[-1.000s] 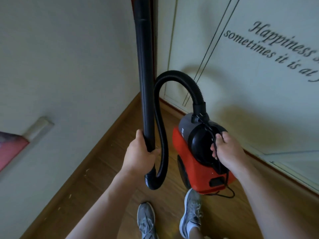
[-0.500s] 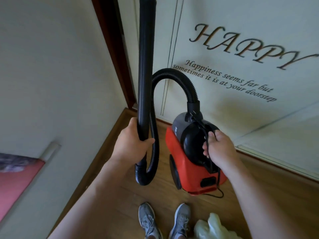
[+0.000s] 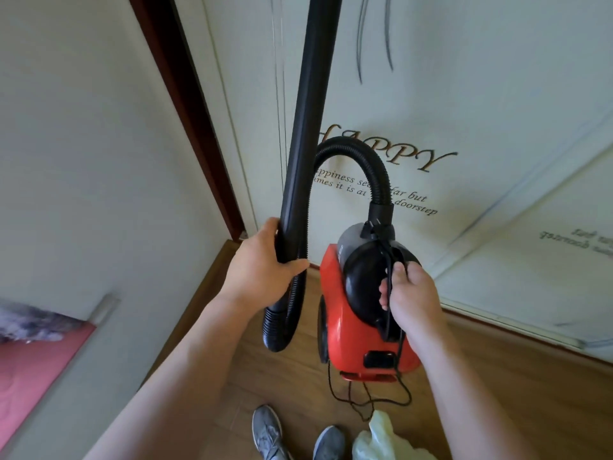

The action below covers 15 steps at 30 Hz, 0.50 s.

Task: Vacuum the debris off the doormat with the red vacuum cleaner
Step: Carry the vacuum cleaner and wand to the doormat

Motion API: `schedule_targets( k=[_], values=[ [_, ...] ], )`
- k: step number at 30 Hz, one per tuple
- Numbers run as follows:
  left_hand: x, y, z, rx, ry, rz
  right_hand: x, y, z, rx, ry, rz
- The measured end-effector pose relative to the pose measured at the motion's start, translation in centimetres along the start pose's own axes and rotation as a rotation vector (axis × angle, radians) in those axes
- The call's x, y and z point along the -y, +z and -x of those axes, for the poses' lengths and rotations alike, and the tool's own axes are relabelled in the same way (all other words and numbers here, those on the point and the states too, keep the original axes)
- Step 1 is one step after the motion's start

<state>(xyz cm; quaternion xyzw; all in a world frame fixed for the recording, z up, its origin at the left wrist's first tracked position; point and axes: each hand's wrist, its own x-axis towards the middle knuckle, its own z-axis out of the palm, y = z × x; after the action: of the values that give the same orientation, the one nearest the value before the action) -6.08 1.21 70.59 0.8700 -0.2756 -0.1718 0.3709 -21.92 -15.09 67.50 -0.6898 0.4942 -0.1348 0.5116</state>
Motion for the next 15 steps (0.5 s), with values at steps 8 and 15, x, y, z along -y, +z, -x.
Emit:
schedule_targets(
  k=[8, 15],
  values=[
    [-6.4, 0.1, 2.4, 0.038, 0.117, -0.006, 2.2, -4.3, 2.6, -0.121, -0.041, -0.148],
    [-9.2, -0.8, 1.3, 0.093, 0.261, -0.001, 3.7, -6.1, 3.8, -0.257, -0.041, -0.202]
  ],
)
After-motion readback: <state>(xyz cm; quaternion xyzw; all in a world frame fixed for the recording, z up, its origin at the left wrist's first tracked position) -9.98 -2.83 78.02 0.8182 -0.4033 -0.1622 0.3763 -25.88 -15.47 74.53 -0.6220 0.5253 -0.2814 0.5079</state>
